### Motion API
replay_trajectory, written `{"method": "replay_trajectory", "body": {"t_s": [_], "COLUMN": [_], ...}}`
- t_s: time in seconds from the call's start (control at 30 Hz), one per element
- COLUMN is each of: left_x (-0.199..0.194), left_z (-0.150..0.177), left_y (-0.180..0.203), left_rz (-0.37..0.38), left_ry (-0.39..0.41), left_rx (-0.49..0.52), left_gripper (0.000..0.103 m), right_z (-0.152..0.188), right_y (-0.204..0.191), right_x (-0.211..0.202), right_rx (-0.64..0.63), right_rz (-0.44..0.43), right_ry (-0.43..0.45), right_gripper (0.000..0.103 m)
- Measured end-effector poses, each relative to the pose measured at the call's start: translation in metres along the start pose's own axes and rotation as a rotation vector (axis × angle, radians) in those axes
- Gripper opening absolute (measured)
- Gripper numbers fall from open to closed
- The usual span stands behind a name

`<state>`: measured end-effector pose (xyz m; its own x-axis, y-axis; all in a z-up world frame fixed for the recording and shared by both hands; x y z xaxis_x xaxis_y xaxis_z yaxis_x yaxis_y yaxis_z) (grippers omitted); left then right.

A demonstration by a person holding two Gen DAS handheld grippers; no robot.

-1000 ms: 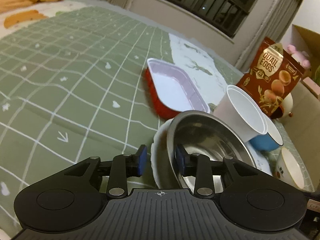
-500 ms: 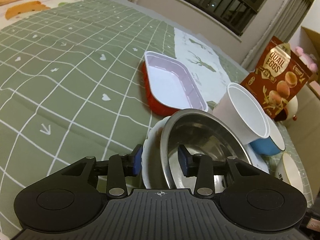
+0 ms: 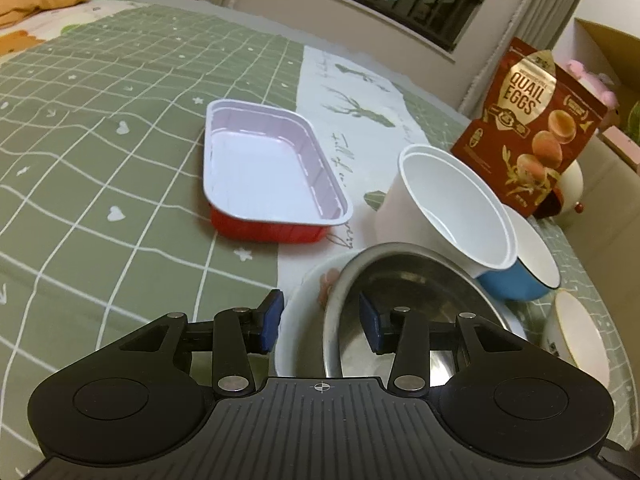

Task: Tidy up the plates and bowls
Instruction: 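Lift the steel bowl with both grippers and lower it onto the floral plate, then open both grippers and move them to the yellow-rimmed cream bowl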

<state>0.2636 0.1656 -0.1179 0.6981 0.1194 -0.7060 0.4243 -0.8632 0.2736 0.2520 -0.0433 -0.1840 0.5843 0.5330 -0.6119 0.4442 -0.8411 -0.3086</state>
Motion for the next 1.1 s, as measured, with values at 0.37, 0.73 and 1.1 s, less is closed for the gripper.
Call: {"method": "replay_trajectory", "body": {"t_s": [0.37,0.73,1.1], "left_x": [-0.013,-0.068,0.019], "left_z": [0.0,-0.02,0.052], "left_y": [-0.006,0.085,0.242], "left_rz": [-0.033,0.077,0.19], "left_ry": [0.064,0.164,-0.13], "left_rx": [-0.01,0.057,0.183], "left_gripper": [0.04,0.039,0.039], "right_z": [-0.001,-0.038,-0.124], "right_y": [0.0,0.044,0.192], "right_x": [0.0,-0.076,-0.162], "right_rx": [-0.014,-0.026,-0.107], "right_rz": [-0.012,0.083,0.455], "right_ry": [0.016,0.191,0.08], "right_gripper": [0.049,0.05,0.085]}}
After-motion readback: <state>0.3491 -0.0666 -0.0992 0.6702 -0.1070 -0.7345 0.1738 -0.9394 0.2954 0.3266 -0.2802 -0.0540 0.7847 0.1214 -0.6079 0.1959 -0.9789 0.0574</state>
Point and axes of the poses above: each gripper's, at about its wrist camera, not at the fingertips, and x roughly the way its jaws point, y to its right, z to its underside, the point moved 10 cm from there along x, roughly the way its jaws point, and after that the axes turned 10 degrees about -z, right-handed, at the moved point
